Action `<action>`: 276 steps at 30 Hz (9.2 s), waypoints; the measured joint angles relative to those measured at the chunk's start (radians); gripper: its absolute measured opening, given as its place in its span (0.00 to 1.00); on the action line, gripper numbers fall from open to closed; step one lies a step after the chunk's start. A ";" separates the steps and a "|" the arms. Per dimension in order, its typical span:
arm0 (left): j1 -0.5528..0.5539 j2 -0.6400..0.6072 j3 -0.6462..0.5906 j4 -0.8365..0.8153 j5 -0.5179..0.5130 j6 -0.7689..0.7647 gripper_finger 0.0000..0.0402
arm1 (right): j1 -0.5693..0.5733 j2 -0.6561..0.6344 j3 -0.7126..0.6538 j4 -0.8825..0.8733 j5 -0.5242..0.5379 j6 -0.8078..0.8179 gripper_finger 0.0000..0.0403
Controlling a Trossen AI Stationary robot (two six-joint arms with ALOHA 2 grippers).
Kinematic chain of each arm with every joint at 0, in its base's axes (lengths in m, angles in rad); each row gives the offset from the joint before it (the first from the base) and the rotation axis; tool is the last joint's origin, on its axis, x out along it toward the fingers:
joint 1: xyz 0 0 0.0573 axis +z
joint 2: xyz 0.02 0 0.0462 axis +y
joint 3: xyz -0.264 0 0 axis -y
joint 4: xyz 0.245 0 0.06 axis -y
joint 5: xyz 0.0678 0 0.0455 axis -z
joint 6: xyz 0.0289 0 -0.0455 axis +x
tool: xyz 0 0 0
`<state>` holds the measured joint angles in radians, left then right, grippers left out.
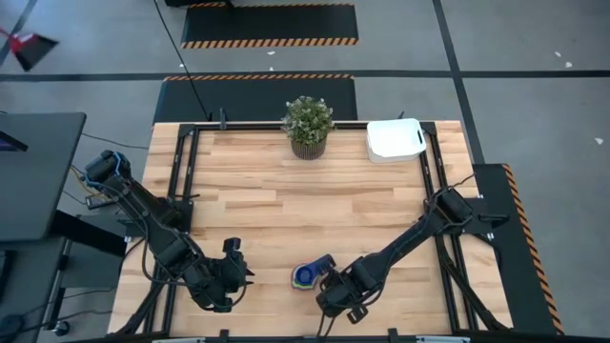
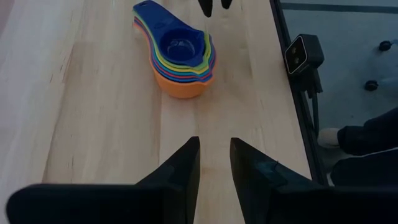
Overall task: Nest measuring cups in basket
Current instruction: Put the stacked measuring cups into the white bin
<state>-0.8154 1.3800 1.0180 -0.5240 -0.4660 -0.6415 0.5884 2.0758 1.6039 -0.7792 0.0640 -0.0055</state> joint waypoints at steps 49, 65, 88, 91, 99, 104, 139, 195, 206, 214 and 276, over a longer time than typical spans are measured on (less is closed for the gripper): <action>0.000 0.000 0.000 0.026 0.000 0.000 0.24 | 0.076 0.000 0.102 0.007 0.292 -0.143 0.47; 0.000 0.000 0.000 0.027 0.000 -0.001 0.24 | 0.058 0.000 0.102 0.001 0.357 -0.173 0.47; 0.000 0.000 0.000 0.027 0.000 0.000 0.24 | 0.057 0.001 0.086 0.022 0.340 -0.172 0.47; 0.000 0.000 0.000 0.027 0.000 -0.001 0.24 | 0.057 0.001 0.063 0.047 0.335 -0.175 0.47; 0.000 0.000 0.000 0.043 0.000 -0.001 0.24 | 0.069 0.002 0.035 0.084 0.438 -0.316 0.47; 0.000 0.000 0.000 0.043 0.000 0.000 0.24 | 0.070 0.002 0.035 0.087 0.467 -0.358 0.47; 0.000 0.000 0.000 0.041 0.000 0.000 0.24 | 0.111 0.000 -0.169 0.339 0.625 -0.711 0.82; 0.000 0.000 0.000 0.042 0.000 0.000 0.24 | 0.017 0.000 -0.321 0.561 0.528 -1.095 0.77; 0.000 0.000 0.000 0.042 0.000 0.000 0.24 | 0.020 0.000 -0.321 0.589 0.545 -1.094 0.64; 0.000 0.000 0.000 0.042 0.000 0.000 0.24 | 0.021 0.000 -0.322 0.628 0.545 -1.091 0.47; 0.000 0.000 0.000 0.042 0.000 0.000 0.24 | 0.020 0.002 -0.322 0.672 0.606 -1.113 0.31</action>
<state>-0.8154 1.3796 1.0176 -0.4819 -0.4663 -0.6418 0.6086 2.0777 1.2819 -0.1073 0.6697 -1.1184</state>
